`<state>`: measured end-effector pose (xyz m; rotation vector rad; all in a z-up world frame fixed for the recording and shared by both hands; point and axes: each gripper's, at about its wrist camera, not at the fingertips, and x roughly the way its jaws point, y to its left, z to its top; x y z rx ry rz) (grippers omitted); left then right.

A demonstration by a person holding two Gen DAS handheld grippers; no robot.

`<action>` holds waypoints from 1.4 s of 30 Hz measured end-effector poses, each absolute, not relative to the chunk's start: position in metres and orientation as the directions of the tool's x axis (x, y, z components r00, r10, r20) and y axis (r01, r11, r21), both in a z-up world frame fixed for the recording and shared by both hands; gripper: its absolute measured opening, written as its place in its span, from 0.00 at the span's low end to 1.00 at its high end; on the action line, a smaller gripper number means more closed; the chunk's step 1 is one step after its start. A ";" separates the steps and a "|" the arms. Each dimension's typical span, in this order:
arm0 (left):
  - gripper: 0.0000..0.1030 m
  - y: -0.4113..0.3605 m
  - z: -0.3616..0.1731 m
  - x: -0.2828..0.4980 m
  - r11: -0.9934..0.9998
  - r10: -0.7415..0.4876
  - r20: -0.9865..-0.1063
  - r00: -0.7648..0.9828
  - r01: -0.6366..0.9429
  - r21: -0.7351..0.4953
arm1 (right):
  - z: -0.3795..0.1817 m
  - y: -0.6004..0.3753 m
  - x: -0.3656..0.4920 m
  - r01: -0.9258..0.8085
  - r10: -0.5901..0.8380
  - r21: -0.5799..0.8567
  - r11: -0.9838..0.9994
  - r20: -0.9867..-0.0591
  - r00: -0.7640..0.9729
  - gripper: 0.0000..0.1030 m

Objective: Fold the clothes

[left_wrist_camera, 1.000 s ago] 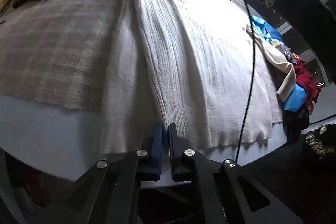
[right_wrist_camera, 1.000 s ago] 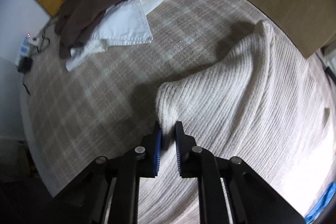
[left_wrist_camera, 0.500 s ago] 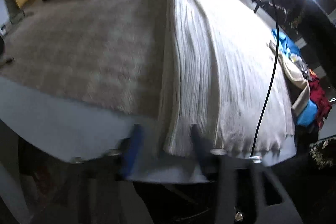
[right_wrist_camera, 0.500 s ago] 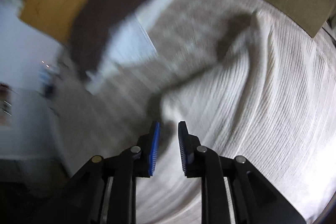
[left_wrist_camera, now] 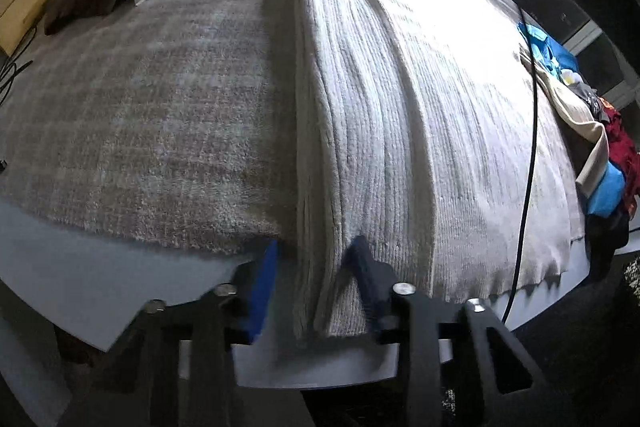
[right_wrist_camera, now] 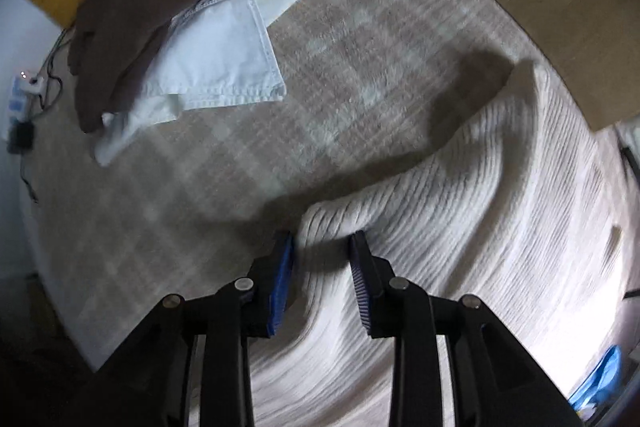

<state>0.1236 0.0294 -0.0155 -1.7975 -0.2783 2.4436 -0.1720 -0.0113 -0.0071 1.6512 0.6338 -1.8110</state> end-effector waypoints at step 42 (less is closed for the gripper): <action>0.16 0.117 0.031 0.118 -0.939 0.319 -0.903 -0.287 -0.223 -0.260 | 0.037 0.233 -0.147 0.471 -0.533 0.380 -0.797 -0.808 -0.252 0.25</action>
